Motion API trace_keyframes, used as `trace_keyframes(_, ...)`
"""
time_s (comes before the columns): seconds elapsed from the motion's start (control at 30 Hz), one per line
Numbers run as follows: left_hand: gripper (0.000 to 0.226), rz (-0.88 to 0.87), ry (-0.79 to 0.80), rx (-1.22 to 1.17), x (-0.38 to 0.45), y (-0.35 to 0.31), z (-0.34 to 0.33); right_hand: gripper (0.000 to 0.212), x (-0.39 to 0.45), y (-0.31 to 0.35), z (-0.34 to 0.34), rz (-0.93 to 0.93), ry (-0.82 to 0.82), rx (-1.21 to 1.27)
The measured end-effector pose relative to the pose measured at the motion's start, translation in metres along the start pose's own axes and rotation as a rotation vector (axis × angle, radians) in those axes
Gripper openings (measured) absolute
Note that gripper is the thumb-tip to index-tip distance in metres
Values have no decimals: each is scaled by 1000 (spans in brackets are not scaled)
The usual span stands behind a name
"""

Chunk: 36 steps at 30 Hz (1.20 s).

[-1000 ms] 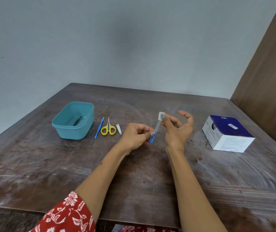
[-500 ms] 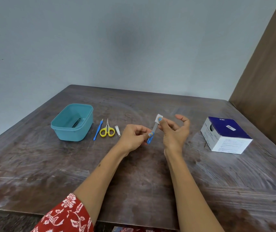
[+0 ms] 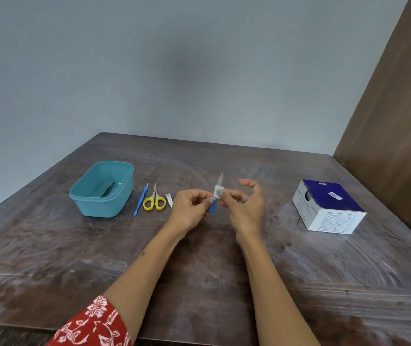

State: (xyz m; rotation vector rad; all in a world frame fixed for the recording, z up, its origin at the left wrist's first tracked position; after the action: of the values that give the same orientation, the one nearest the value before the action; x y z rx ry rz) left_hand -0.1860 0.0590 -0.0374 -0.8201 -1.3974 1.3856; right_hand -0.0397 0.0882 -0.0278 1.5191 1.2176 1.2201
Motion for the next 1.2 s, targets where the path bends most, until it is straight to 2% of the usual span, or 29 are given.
trace_keyframes(0.07, 9, -4, -26, 7, 1, 0, 4, 43, -1, -4, -4, -15, 51, -56)
trace_keyframes(0.27, 10, 3, -1, 12, 1, 2, 1, 42, 1, -5, -2, 1, 33, -61)
trace_keyframes(0.43, 11, 17, -89, -126, 4, 3, 12, 43, -2, -15, -13, -51, 151, -179)
trace_keyframes(0.6, 8, 63, -44, -201, 3, 6, 8, 44, -1, -9, -10, 17, 111, -192)
trace_keyframes(0.77, 12, 90, -104, -228, 1, 4, 16, 40, -4, -17, -18, -34, 202, -274)
trace_keyframes(0.9, 7, 101, -66, -231, 0, 3, 12, 40, -1, -10, -14, 18, 153, -247)
trace_keyframes(1.07, 12, 91, -120, -202, 0, 3, 18, 39, -5, -13, -18, 2, 193, -327)
trace_keyframes(1.2, 13, 108, -105, -206, 1, 4, 16, 40, -3, -6, -15, 44, 132, -269)
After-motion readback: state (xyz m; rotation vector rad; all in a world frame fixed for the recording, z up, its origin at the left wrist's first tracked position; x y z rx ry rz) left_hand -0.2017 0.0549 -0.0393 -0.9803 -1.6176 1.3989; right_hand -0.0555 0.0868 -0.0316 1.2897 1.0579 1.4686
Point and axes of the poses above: each hand's wrist, its own x-axis towards the middle knuckle, its own z-axis out of the back of the hand, y = z × x, the point moved 8 cm from there along x, towards the middle knuckle, and after that the axes turned 2 degrees about -z, right-handed, at the moved point
